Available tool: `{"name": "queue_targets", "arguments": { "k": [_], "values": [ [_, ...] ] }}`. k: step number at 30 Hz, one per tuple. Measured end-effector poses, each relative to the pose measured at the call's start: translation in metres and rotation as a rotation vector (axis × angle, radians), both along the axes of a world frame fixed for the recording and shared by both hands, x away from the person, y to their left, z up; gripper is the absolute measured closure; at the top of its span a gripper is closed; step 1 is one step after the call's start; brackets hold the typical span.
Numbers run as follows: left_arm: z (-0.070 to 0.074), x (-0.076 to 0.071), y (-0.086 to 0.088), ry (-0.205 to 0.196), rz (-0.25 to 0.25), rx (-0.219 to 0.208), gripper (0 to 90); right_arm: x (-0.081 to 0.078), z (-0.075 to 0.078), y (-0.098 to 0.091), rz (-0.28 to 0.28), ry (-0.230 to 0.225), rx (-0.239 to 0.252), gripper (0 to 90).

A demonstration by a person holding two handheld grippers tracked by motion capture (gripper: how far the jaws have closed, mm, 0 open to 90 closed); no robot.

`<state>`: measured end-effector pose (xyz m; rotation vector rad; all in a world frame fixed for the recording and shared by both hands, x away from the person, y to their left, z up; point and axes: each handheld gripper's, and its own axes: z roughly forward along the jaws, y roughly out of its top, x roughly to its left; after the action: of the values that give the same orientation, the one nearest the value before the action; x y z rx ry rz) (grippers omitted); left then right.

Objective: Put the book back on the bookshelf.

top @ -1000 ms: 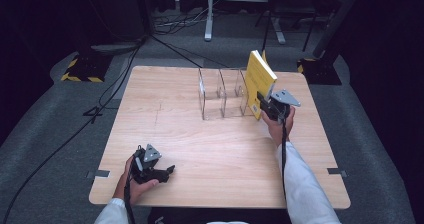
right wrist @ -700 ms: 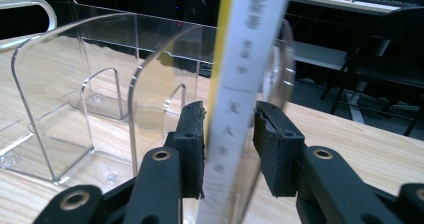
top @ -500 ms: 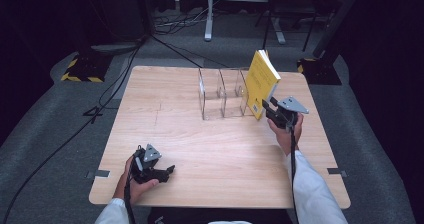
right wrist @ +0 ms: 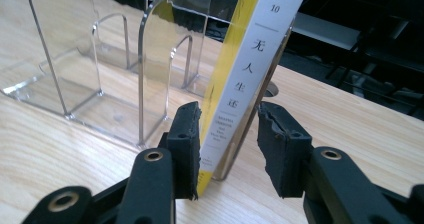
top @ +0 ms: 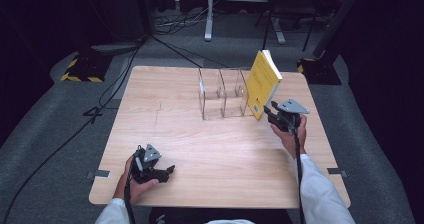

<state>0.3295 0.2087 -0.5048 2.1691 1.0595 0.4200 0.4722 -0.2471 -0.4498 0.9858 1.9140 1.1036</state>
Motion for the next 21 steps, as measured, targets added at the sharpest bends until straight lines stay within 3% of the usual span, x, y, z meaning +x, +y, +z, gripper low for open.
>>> {"name": "queue_targets", "arguments": {
  "k": [6, 12, 21],
  "values": [
    [0.000, 0.000, 0.000, 0.000, 0.000, 0.000, 17.2, -0.007, 0.006, -0.002, 0.038, 0.013, -0.029, 60.7],
    [0.000, 0.000, 0.000, -0.001, 0.001, 0.001, 17.2, -0.011, 0.014, -0.010, 0.103, 0.064, -0.022, 55.8],
    [0.000, 0.000, 0.000, 0.000, 0.000, 0.000, 17.2, -0.018, 0.021, -0.011, 0.163, 0.106, -0.086, 49.6]
  ]
}}
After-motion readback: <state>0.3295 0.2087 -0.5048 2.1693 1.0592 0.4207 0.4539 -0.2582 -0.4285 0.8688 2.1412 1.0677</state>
